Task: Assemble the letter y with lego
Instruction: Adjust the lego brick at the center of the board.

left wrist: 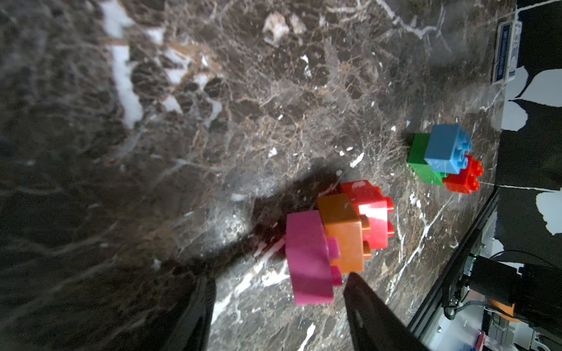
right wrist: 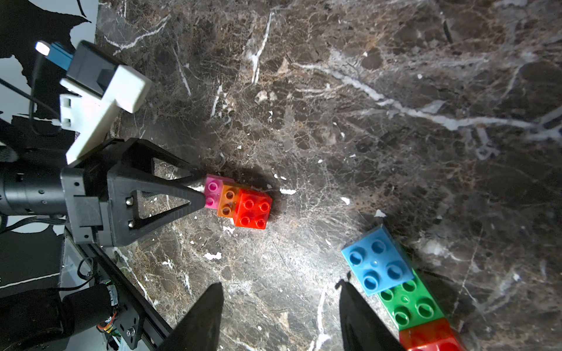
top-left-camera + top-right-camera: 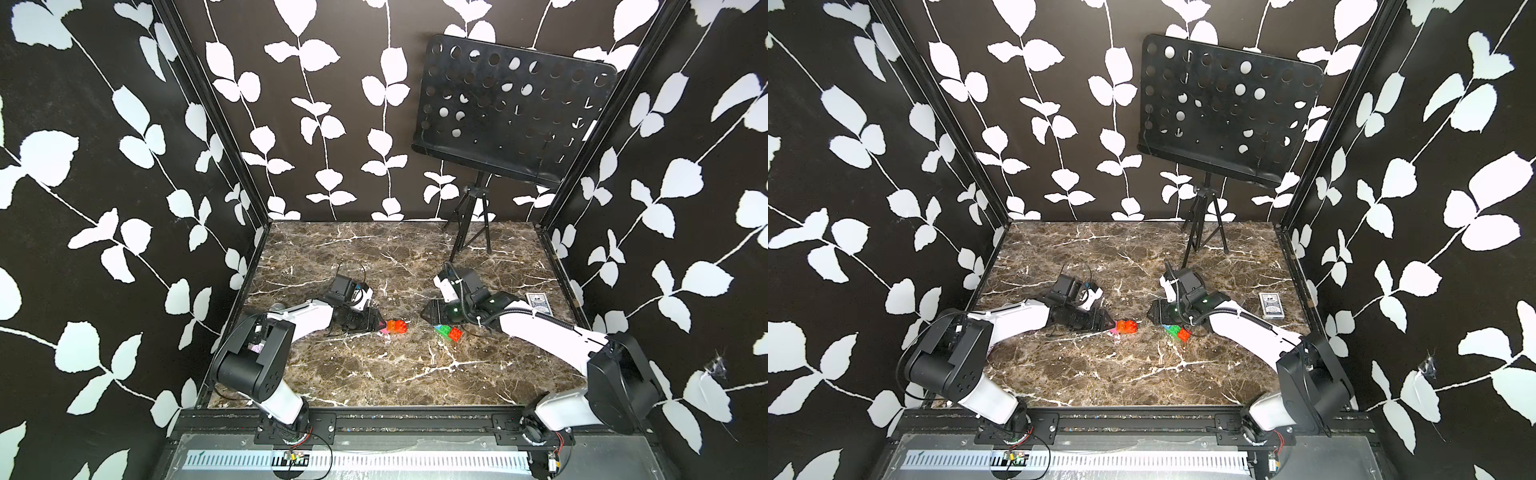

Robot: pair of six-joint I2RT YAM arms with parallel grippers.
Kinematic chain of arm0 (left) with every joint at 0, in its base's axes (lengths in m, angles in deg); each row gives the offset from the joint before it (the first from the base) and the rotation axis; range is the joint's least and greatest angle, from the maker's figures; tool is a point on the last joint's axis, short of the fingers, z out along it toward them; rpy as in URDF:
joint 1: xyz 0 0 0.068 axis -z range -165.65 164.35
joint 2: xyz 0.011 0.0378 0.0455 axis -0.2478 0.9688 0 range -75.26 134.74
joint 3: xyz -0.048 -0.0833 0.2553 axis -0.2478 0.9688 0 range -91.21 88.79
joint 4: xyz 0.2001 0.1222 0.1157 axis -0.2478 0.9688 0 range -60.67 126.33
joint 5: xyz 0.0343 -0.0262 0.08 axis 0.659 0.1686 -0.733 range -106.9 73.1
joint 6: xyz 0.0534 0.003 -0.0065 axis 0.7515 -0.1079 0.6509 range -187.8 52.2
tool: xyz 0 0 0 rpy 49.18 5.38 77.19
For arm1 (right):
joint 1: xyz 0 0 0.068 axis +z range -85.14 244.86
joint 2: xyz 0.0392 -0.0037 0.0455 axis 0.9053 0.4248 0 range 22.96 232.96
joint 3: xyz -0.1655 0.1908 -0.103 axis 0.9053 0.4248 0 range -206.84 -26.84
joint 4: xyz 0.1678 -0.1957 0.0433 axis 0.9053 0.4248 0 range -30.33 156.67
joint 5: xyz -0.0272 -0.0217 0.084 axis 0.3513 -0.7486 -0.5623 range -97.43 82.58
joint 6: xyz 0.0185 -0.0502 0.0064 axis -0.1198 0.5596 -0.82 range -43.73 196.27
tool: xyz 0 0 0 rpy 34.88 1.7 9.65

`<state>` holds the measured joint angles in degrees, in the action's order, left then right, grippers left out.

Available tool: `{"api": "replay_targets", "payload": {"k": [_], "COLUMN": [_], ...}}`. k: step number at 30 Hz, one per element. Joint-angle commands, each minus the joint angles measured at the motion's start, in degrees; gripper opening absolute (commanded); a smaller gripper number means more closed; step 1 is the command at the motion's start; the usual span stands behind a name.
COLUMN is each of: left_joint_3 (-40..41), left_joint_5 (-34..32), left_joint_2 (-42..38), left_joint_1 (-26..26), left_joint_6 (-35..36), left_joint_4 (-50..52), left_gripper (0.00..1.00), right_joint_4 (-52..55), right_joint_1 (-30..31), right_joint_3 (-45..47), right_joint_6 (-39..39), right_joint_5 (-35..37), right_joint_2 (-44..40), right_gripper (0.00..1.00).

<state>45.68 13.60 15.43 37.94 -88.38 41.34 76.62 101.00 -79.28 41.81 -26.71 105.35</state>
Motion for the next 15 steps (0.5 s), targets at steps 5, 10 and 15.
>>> {"api": "replay_targets", "payload": {"k": [5,10,15], "left_joint_3": [0.47,0.83,1.37], "left_joint_5": [-2.12,-1.87,-2.24], "left_joint_2": [0.36,0.27,0.27], "left_joint_1": [-1.18,-1.46,-1.43], "left_joint_6": [-0.67,-0.69,-0.65], "left_joint_4": [1.08,0.86,0.95], "left_gripper": [0.64,0.62,0.58], "right_joint_4": [-1.4,-1.52,-1.5], "right_joint_1": [0.23,0.42,1.02], "right_joint_3": [-0.9,-1.78,-3.69], "right_joint_6": [-0.85,-1.44,-2.39], "right_joint_5": [-1.19,-1.65,-2.22], "right_joint_2": [1.28,2.22,3.58], "right_gripper": [0.61,0.63,0.63]}}
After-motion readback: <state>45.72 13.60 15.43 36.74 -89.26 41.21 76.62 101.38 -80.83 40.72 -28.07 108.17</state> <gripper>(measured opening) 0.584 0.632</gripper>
